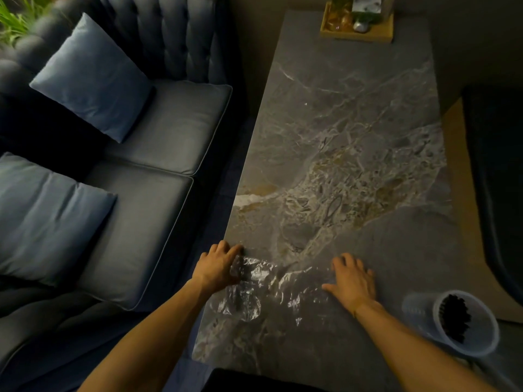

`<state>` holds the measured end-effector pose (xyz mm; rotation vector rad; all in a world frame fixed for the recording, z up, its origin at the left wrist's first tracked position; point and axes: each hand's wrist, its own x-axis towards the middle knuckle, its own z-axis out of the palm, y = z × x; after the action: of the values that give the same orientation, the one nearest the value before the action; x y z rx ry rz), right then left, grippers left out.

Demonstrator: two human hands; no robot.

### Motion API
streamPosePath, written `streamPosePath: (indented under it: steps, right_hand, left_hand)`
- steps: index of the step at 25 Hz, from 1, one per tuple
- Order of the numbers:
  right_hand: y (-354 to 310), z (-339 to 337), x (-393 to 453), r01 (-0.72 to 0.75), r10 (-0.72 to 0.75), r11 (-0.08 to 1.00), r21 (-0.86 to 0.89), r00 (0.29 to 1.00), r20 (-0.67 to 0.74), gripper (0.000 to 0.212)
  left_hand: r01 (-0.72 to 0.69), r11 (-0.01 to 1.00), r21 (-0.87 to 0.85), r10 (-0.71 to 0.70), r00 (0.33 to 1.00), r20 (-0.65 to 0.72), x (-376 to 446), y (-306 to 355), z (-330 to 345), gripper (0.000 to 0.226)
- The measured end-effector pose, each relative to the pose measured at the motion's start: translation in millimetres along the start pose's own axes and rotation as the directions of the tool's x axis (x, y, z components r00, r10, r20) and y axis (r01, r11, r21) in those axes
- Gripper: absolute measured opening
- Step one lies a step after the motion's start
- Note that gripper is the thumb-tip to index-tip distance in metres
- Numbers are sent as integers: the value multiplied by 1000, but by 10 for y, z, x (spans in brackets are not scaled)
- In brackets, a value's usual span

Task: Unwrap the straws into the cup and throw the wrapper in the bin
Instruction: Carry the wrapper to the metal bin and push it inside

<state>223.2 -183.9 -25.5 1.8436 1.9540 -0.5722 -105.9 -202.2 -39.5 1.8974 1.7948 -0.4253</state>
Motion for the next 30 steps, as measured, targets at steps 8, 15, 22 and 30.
streamPosePath:
  steps: [8,15,22,30]
  right_hand:
    - [122,83,-133,-116,129,880,460,992,2,20]
    - [68,180,-552,-138,182,349,927,980,78,31]
    - [74,221,-1385,-143,243,-216,966,950,195,9]
    - [308,408,-2235,128,595,-335,934,797,104,4]
  left_hand:
    - [-19,1000,4,18,1000,4,15,-44,-53,53]
    - [81,599,-797,32,992,125,-178,-329,-119,18]
    - [167,110,-980,121,976,180,-465,-151,-128,7]
    - [-127,247,-961,196,977,-79,-668,977,-161,15]
